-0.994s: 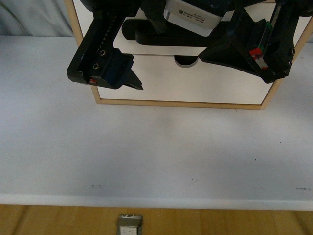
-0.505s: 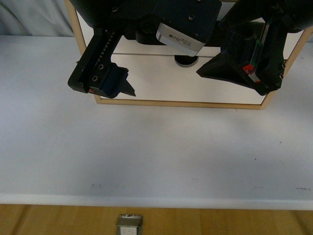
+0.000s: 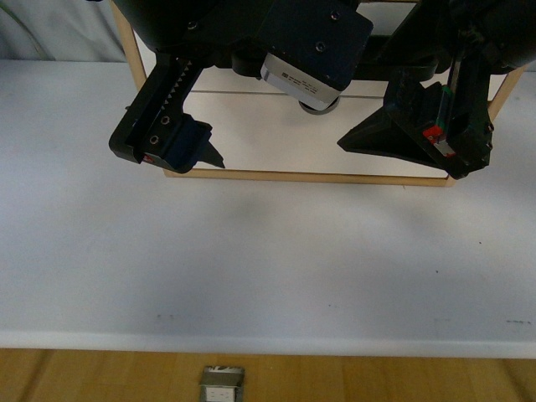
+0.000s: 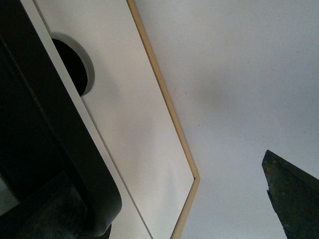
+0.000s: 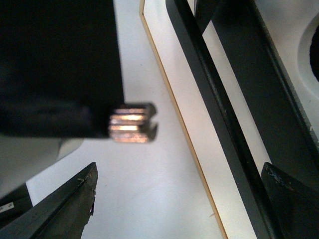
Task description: Pull drawer
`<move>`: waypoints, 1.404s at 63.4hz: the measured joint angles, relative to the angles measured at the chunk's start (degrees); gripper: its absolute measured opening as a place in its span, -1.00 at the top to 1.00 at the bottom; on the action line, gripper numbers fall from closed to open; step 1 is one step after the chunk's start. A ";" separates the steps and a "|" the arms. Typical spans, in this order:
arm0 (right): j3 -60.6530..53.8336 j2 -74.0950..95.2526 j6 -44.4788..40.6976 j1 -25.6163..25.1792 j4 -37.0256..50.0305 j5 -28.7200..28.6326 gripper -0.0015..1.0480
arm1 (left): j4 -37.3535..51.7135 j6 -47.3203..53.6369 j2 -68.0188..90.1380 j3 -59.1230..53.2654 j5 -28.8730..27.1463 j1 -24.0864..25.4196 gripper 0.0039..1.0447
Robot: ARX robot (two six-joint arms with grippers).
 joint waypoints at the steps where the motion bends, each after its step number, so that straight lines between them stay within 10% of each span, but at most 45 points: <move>1: 0.07 0.02 -0.24 -0.02 -0.22 0.07 -0.83 | -0.02 0.02 0.02 0.00 0.00 0.00 -0.88; 89: -1.18 -0.55 -7.32 -0.33 -8.00 -4.22 -0.83 | -2.23 2.89 -4.28 -5.73 0.81 -0.48 -0.89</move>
